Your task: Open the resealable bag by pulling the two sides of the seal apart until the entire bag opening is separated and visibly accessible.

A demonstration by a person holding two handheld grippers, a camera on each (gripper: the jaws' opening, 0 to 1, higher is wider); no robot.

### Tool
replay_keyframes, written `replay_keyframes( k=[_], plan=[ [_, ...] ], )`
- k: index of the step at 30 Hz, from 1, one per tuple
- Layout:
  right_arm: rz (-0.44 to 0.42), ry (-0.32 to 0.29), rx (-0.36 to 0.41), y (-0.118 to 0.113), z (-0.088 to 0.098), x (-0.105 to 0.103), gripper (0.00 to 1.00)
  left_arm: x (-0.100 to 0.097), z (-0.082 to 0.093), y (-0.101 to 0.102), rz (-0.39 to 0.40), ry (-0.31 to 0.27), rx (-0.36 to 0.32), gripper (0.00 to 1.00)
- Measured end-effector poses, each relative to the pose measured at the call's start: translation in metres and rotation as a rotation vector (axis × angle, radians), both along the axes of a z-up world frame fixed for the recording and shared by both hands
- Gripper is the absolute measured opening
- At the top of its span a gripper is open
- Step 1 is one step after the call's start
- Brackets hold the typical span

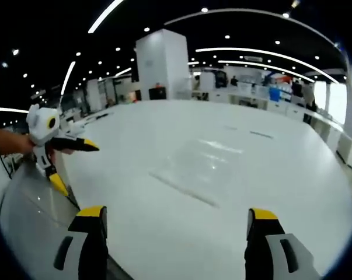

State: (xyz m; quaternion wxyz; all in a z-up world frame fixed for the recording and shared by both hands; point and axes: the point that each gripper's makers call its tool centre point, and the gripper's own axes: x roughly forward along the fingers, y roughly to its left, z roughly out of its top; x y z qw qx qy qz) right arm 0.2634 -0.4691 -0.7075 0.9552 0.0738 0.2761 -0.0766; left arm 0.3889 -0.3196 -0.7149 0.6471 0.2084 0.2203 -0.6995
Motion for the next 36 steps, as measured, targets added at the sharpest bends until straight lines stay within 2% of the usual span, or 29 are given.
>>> replay_keyframes(
  k=[5,12,15,18,24,28,30,33,36],
  plan=[
    [-0.009,0.004,-0.005,0.002,-0.002,-0.004,0.98,0.0,-0.001,-0.002,0.003,-0.025,-0.005,0.97],
    [-0.027,-0.001,-0.036,-0.002,-0.003,-0.005,0.95,0.003,0.002,-0.003,0.03,-0.031,-0.061,0.95],
    [-0.027,0.003,-0.048,-0.005,-0.005,-0.005,0.94,0.004,-0.001,-0.006,0.014,-0.066,-0.047,0.96],
    [-0.034,0.001,-0.044,-0.006,-0.005,-0.005,0.93,0.001,-0.003,-0.004,0.004,-0.065,-0.033,0.95],
    [-0.035,-0.012,-0.054,-0.005,-0.001,-0.007,0.89,-0.004,-0.004,-0.004,-0.037,-0.129,-0.026,0.92],
    [-0.045,-0.018,-0.041,-0.005,-0.001,-0.009,0.88,-0.001,-0.007,-0.002,-0.025,-0.122,-0.011,0.9],
    [-0.049,-0.025,-0.055,-0.005,0.0,-0.011,0.88,0.002,-0.009,0.0,0.005,-0.101,-0.002,0.91],
    [-0.061,-0.016,-0.049,-0.008,-0.001,-0.011,0.89,0.002,-0.009,-0.001,0.007,-0.104,-0.004,0.94],
    [-0.045,-0.039,-0.064,-0.008,0.003,-0.007,0.89,-0.002,-0.013,-0.002,-0.02,-0.129,0.012,0.95]
  ],
)
